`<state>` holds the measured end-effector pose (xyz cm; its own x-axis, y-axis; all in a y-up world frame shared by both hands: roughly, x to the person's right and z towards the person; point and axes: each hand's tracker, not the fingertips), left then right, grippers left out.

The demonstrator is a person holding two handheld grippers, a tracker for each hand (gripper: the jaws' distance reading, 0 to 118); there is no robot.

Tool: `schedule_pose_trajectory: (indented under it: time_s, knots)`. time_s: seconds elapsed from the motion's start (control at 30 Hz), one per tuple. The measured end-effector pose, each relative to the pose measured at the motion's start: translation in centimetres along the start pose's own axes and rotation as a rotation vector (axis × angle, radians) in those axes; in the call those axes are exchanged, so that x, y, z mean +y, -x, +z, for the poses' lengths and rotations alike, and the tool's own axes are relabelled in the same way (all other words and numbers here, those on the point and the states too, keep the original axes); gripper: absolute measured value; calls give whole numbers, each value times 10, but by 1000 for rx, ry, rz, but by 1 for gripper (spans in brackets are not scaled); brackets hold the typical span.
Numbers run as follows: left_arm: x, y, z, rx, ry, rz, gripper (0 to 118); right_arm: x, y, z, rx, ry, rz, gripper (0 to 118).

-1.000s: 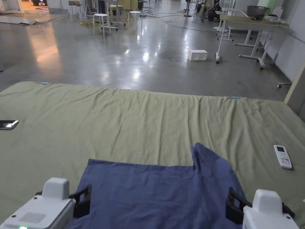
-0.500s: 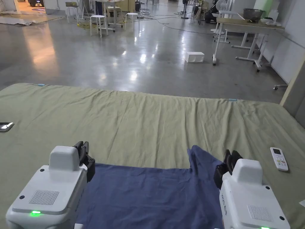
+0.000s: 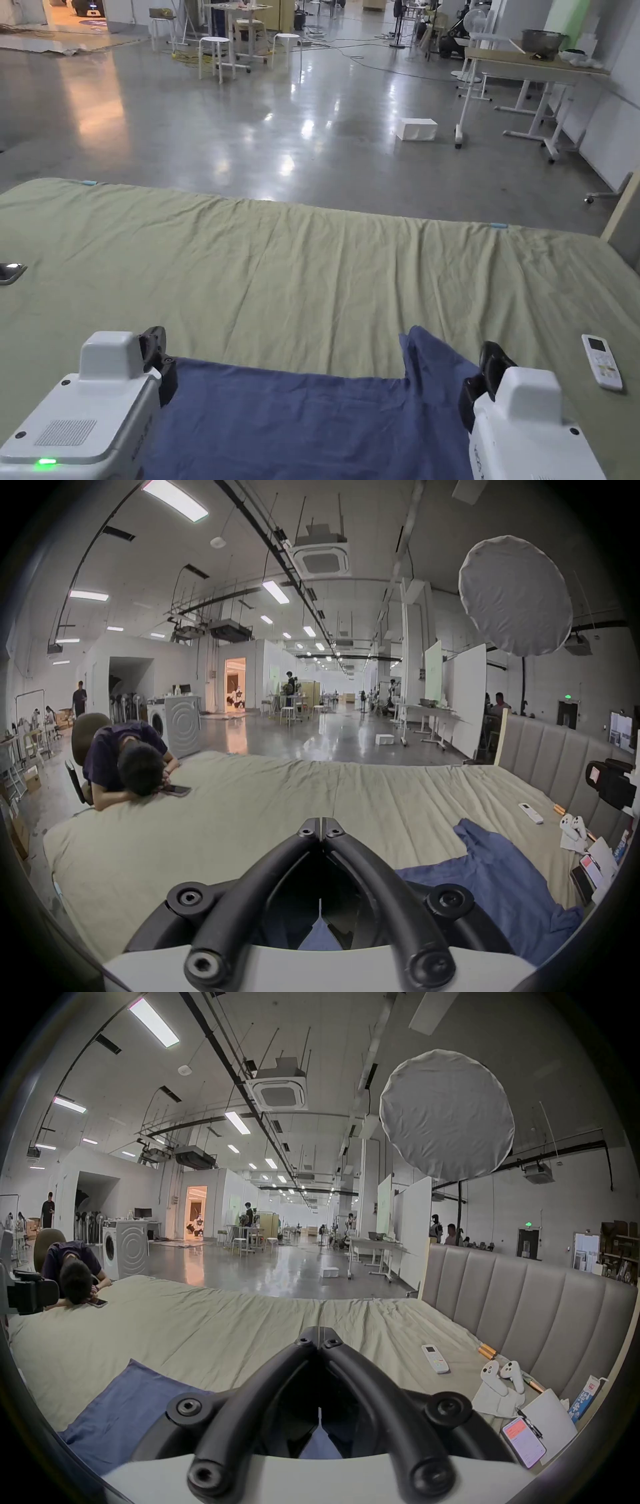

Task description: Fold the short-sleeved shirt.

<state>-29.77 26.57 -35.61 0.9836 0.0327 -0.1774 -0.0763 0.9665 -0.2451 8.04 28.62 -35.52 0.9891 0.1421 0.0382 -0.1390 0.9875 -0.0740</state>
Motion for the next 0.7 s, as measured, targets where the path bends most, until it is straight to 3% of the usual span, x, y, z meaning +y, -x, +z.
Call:
schedule_pose_trajectory:
  time_s: [0.2,0.4,0.43,0.5,0.53,0.7]
  knots:
    - [-17,27,-92,-81,233,72,0,-19,-4,-25,-19,75,0,0]
    - [-27,43,-197,-9,459,74,4,-43,-16,-50,-28,169,-15,0]
    - [-27,47,-212,-15,490,98,15,-46,-18,-53,-29,194,-21,0]
    - [-30,53,-237,-18,565,161,59,-55,-23,-60,-35,250,-34,0]
    - [-32,55,-249,-18,592,178,69,-61,-26,-62,-43,270,-42,0]
    - [-46,44,-275,-43,666,114,69,-78,-38,-69,-75,318,-51,0]
